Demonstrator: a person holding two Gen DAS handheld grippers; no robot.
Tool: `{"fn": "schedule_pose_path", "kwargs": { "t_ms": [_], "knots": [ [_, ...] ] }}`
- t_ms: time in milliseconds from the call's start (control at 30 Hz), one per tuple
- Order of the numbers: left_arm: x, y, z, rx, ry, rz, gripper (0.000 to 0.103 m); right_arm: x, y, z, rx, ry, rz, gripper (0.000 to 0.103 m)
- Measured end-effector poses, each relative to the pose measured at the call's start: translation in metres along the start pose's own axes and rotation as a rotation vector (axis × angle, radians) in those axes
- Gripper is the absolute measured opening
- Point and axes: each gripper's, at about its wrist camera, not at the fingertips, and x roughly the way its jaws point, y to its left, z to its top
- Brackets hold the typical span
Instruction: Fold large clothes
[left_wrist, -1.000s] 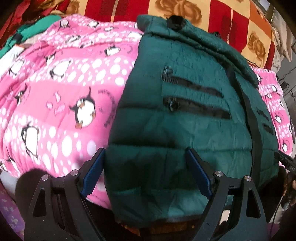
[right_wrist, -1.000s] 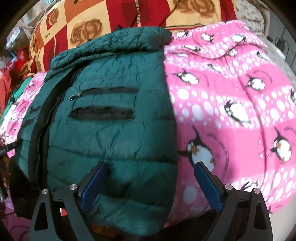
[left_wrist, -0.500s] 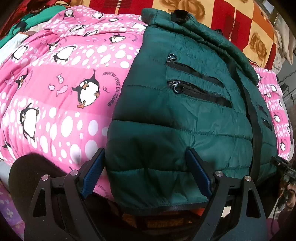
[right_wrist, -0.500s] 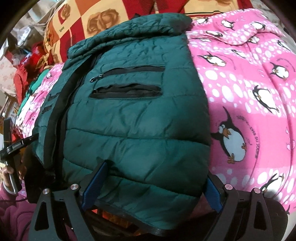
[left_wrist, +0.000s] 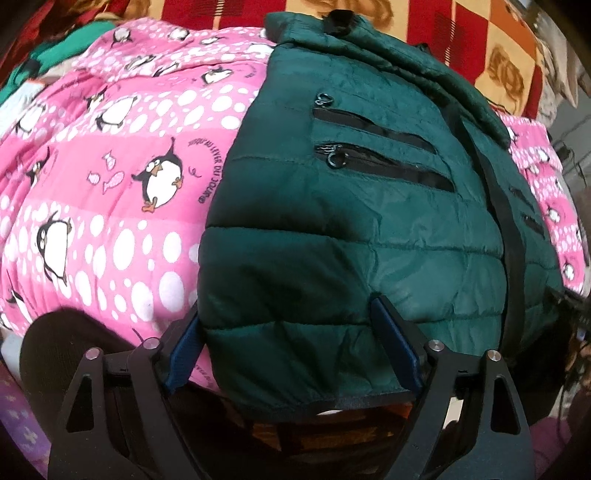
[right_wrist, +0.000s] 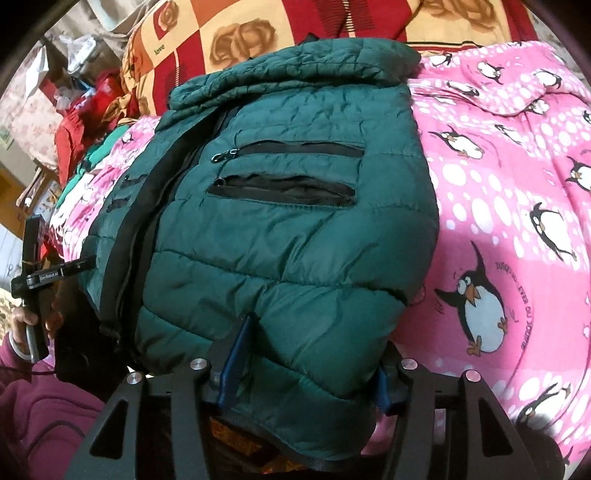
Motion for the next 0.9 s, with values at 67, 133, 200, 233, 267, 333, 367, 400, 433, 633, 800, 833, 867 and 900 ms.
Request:
{"fn": "schedule_pose_path", "kwargs": {
  "t_ms": [67, 133, 200, 233, 267, 333, 367, 400, 433, 633, 800, 833, 867, 900],
  "knots": [
    [-0.002, -0.002, 0.001, 0.008, -0.002, 0.014, 0.054, -0.004, 0.002, -0.001, -0.015, -0.024, -0.002, 0.032],
    [-0.008, -0.007, 0.002, 0.026, -0.019, 0.035, 0.033, -0.011, 0.003, 0.002, -0.033, -0.045, -0.003, 0.025],
    [-0.014, -0.010, 0.005, 0.046, -0.041, 0.047, 0.018, -0.019, 0.004, 0.006, -0.038, -0.072, 0.006, 0.021],
    [-0.020, -0.011, 0.006, 0.054, -0.056, 0.046, 0.015, -0.023, 0.004, 0.008, -0.045, -0.082, 0.009, 0.020],
    [-0.024, -0.011, 0.007, 0.057, -0.067, 0.041, 0.013, -0.026, 0.005, 0.010, -0.050, -0.091, 0.012, 0.019],
    [-0.035, -0.012, 0.011, 0.058, -0.095, 0.020, 0.012, -0.033, 0.008, 0.015, -0.053, -0.116, 0.021, 0.019],
    [-0.039, -0.011, 0.014, 0.057, -0.106, 0.013, 0.011, -0.037, 0.009, 0.017, -0.054, -0.132, 0.027, 0.019],
    [-0.045, -0.011, 0.017, 0.051, -0.120, 0.009, 0.011, -0.042, 0.009, 0.021, -0.052, -0.150, 0.038, 0.019],
    [-0.049, -0.011, 0.019, 0.044, -0.131, 0.004, 0.011, -0.046, 0.008, 0.023, -0.049, -0.163, 0.048, 0.019],
    [-0.081, -0.010, 0.042, 0.016, -0.243, -0.025, 0.011, -0.066, 0.007, 0.044, -0.029, -0.242, 0.079, 0.019],
    [-0.101, -0.012, 0.075, -0.011, -0.327, -0.051, 0.011, -0.078, 0.009, 0.070, -0.031, -0.313, 0.059, 0.019],
    [-0.103, -0.012, 0.081, -0.016, -0.340, -0.049, 0.011, -0.080, 0.008, 0.076, -0.030, -0.326, 0.059, 0.019],
    [-0.104, -0.012, 0.086, -0.019, -0.349, -0.048, 0.011, -0.081, 0.007, 0.081, -0.028, -0.336, 0.058, 0.019],
    [-0.106, -0.014, 0.094, -0.019, -0.369, -0.047, 0.011, -0.082, 0.006, 0.085, -0.028, -0.345, 0.054, 0.019]
  ]
}}
